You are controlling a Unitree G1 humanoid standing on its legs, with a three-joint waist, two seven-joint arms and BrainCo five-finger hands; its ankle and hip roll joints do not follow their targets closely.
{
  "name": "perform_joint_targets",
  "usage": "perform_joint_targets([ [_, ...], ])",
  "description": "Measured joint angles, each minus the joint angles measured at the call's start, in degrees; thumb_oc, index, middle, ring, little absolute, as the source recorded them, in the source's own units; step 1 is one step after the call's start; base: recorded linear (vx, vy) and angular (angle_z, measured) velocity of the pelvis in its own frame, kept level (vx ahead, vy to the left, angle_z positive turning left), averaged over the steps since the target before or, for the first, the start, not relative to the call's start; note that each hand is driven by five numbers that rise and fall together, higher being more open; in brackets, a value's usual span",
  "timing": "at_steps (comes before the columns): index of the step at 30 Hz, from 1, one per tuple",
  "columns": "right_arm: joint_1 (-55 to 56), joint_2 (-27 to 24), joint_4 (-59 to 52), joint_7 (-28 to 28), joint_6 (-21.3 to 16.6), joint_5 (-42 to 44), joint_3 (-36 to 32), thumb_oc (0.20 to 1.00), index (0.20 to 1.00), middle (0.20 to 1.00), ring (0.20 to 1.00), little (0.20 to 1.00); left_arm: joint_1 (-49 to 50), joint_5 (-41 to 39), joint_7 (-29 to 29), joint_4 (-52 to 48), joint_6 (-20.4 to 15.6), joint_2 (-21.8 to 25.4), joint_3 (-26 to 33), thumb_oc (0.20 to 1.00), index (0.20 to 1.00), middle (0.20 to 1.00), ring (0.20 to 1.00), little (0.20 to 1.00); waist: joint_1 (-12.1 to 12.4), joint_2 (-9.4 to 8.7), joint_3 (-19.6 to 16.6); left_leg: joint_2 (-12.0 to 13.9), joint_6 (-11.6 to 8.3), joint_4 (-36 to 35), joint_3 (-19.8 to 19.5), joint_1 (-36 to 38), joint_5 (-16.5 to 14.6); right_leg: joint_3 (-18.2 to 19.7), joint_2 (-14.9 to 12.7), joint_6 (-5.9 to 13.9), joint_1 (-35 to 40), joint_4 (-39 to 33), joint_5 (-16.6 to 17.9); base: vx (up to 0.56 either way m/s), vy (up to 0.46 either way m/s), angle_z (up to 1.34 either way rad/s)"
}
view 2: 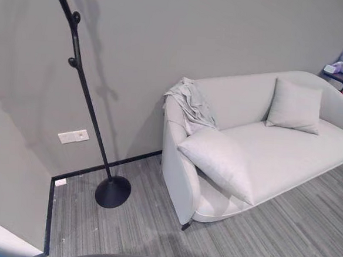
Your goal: Hang the clothes on the sofa on the clothes rack.
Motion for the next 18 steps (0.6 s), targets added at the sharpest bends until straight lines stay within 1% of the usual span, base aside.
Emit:
perform_joint_targets([
  [1,-0.69,-0.21,-1.57,-0.04,-0.27,0.23,0.37,1.0,1.0,1.0,1.0,1.0,-0.58,0.06,-0.69,0.34,-0.11,0.35,1.0,1.0,1.0,1.0,1.0,1.0,-0.92,0.18,1.46,-0.51,2.36,1.81,-1.18,-0.65,0.13,0.37,1.13,0.7,-1.65,-7.52,2.01,0.21,-0.016,-0.05],
  [2,-0.62,-0.04,-1.31,-0.1,-0.05,0.42,0.36,1.0,1.0,1.0,1.0,1.0,-1.27,0.14,0.26,0.7,0.16,0.21,0.81,1.0,1.0,1.0,1.0,1.0,-2.2,-0.11,1.92,-1.46,2.31,-0.94,-1.24,0.7,-0.02,0.04,1.86,0.19,-3.55,-14.59,5.2,0.21,-0.023,0.08],
  [3,-0.13,0.05,-1.03,-0.18,0.17,0.41,0.65,1.0,1.0,1.0,1.0,1.0,-1.75,0.85,0.53,0.95,0.32,-0.17,0.19,1.0,1.0,1.0,1.0,1.0,-2.55,-0.63,2.34,-1.29,0.6,-2.69,-1.2,1.76,-1.08,-0.52,3.42,-0.52,-4.95,-16.01,7.16,0.3,-0.043,0.15],
  [4,0.0,0.37,-0.64,-0.22,0.26,0.41,0.74,1.0,1.0,1.0,1.0,1.0,-1.8,1.63,0.47,0.94,0.25,-0.12,0.37,1.0,1.0,1.0,1.0,1.0,-2.95,-1.47,2.65,-1.97,-2.2,-2.37,-0.44,2.64,-3.22,0.01,3.22,-0.1,-5.46,-17.79,8.52,0.35,-0.08,0.42],
  [5,0.22,0.98,-0.9,-0.24,0.02,0.51,0.34,1.0,1.0,1.0,1.0,1.0,-3.08,2.06,0.06,0.61,0.22,1.72,0.37,1.0,1.0,1.0,1.0,1.0,-4.12,-3.42,4.25,-3.87,4.52,8.61,-2.71,-0.31,-3.75,2.05,1.33,0.79,-6.94,-16.02,9.63,0.28,-0.068,0.44],
  [6,0.46,0.7,-1.41,-0.32,0.06,0.49,-0.07,1.0,1.0,1.0,1.0,1.0,-2.57,2.21,0.32,-0.5,0.23,1.83,0.26,1.0,1.0,1.0,1.0,1.0,-4.05,-2.51,4.74,-3.31,10.06,8.98,-1.67,-0.63,-4.19,2.29,1.75,-0.08,-7.51,-14.74,10.15,0.29,-0.087,0.23],
  [7,0.48,0.76,-1.93,-0.47,0.41,0.18,0.49,1.0,1.0,1.0,1.0,1.0,-1.52,2.16,0.59,-1.34,0.09,2.29,0.36,1.0,1.0,1.0,1.0,1.0,-2.96,-2.98,4.55,-4.0,9.59,7.78,-1.38,0.48,-4.62,2.53,1.99,-0.59,-8.4,-13.19,10.48,0.11,-0.04,-0.19],
  [8,1.03,0.35,-3.8,-0.93,0.45,-0.24,0.91,1.0,1.0,1.0,1.0,1.0,-0.28,2.3,0.52,-1.44,0.16,1.83,0.34,1.0,1.0,1.0,1.0,1.0,-2.76,-1.94,3.5,-3.72,8.16,4.97,-1.9,2.06,-4.01,2.24,3.52,-0.97,-8.78,-11.29,10.75,0.37,-0.201,-0.25],
  [9,1.18,0.16,-5.05,-1.42,0.4,-0.34,0.99,1.0,1.0,1.0,1.0,1.0,-0.05,2.88,1.11,-1.52,0.17,0.66,0.35,1.0,1.0,1.0,1.0,1.0,-2.65,-1.64,3.21,-3.06,4.08,1.86,-1.97,3.6,-4.08,1.03,4.93,-1.5,-8.6,-10.52,10.85,0.36,-0.214,-0.08],
  [10,1.18,0.1,-5.73,-1.6,0.44,-0.38,1.22,1.0,1.0,1.0,1.0,1.0,0.02,3.23,1.55,-1.51,0.16,0.46,0.44,1.0,1.0,1.0,1.0,1.0,-2.74,-2.51,2.99,-2.67,1.85,1.44,-1.51,3.66,-5.05,0.64,5.21,-1.91,-7.79,-11.02,11.22,0.47,-0.265,1.0],
  [11,4.2,-0.05,-14.87,-2.5,0.19,-0.67,0.81,1.0,1.0,1.0,1.0,1.0,-1.69,4.52,1.33,-0.75,0.45,2.78,2.63,1.0,1.0,1.0,1.0,1.0,-6.06,-4.38,3.24,-2.17,7.34,9.66,-2.08,0.02,-8.3,1.4,1.26,-1.38,-5.12,-9.67,11.34,0.29,-0.164,1.26],
  [12,4.47,-0.4,-16.18,-2.61,-0.27,-0.73,-0.26,1.0,1.0,1.0,1.0,1.0,-1.74,4.41,1.56,-1.46,0.57,3.31,2.7,1.0,1.0,1.0,1.0,1.0,-6.8,-5.04,3.25,-2.13,8.88,8.38,-0.44,0.25,-7.1,1.29,0.11,-1.24,-4.35,-8.87,11.17,0.2,-0.112,1.0],
  [13,4.19,-1.01,-18.85,-2.86,1.02,-0.79,-1.68,1.0,1.0,1.0,1.0,1.0,-1.07,4.31,1.81,-2.07,0.59,3.67,3.21,1.0,1.0,1.0,1.0,1.0,-4.93,-5.79,2.7,-2.31,8.14,5.67,0.12,2.44,-5.93,0.83,0.03,-1.8,-3.88,-8.29,10.9,0.27,-0.169,-0.07],
  [14,4.34,-2.95,-24.81,-4.08,0.33,-0.75,-3.72,1.0,1.0,1.0,1.0,1.0,-0.77,4.27,2.01,-2.0,0.99,3.14,2.93,1.0,1.0,1.0,1.0,1.0,-5.38,-4.02,2.66,-1.04,7.92,3.19,0.06,4.38,-5.18,-0.77,1.62,-2.53,-2.51,-8.82,10.53,0.27,-0.162,-0.33],
  [15,3.23,-4.13,-26.77,-4.81,-0.64,-0.77,-4.97,1.0,1.0,1.0,1.0,1.0,-0.87,4.4,2.1,-2.2,0.94,2.68,2.25,1.0,1.0,1.0,1.0,1.0,-5.95,-3.37,2.64,-0.29,7.63,2.3,-0.25,5.48,-5.02,-1.71,3.2,-2.55,-1.53,-9.58,10.54,0.27,-0.162,-0.05],
  [16,2.9,-5.75,-30.3,-5.28,-0.87,-0.78,-7.08,1.0,1.0,1.0,1.0,1.0,-1.06,4.44,2.72,-2.79,0.92,2.01,0.68,1.0,1.0,1.0,1.0,1.0,-6.33,-1.74,2.5,0.75,7.51,2.19,-1.13,6.01,-5.0,-2.27,6.12,-3.94,-0.77,-11.43,11.28,0.18,-0.103,0.14],
  [17,2.77,-7.97,-32.99,-6.25,-1.4,-0.77,-8.28,1.0,1.0,1.0,1.0,1.0,-1.03,4.62,2.94,-3.35,0.91,1.84,-0.6,1.0,1.0,1.0,1.0,1.0,-6.93,-1.66,1.67,1.33,7.03,2.44,-2.28,6.41,-5.2,-3.2,8.56,-7.33,-0.4,-13.1,12.28,0.17,-0.099,0.24],
  [18,1.94,-9.05,-33.47,-6.92,-1.92,-0.78,-9.37,1.0,1.0,1.0,1.0,1.0,-1.32,5.2,3.0,-3.65,0.9,2.57,-0.69,1.0,1.0,1.0,1.0,1.0,-7.37,-3.24,1.59,-0.28,6.55,3.89,-2.36,6.59,-4.9,-2.96,9.05,-10.75,0.06,-15.08,14.87,0.33,-0.204,0.23],
])
